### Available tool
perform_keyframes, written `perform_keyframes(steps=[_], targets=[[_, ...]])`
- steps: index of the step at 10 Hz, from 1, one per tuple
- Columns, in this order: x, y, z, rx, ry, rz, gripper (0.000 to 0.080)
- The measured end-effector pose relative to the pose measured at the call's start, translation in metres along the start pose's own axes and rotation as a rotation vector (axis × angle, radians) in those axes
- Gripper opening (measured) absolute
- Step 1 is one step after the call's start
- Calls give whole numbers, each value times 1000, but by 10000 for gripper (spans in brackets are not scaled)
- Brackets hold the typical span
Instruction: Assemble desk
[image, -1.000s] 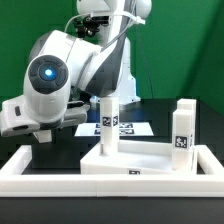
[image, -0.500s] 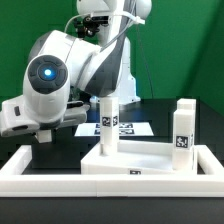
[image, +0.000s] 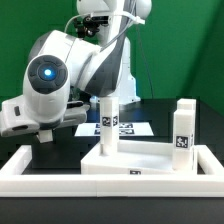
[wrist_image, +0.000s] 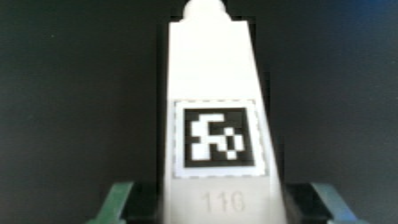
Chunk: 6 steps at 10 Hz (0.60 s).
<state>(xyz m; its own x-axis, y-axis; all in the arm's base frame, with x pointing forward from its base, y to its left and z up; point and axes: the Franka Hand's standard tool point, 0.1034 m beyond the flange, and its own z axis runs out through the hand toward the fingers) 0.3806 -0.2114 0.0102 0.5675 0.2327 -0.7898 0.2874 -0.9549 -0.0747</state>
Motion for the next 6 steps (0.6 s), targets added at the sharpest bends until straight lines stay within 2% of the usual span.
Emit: perform_keyframes(steps=[3, 4, 6], targets=[[0, 0, -1, -1, 1, -2, 288], [-4, 0, -11, -4, 14, -39, 288], [-31, -4, -43, 36, 21, -31, 290]])
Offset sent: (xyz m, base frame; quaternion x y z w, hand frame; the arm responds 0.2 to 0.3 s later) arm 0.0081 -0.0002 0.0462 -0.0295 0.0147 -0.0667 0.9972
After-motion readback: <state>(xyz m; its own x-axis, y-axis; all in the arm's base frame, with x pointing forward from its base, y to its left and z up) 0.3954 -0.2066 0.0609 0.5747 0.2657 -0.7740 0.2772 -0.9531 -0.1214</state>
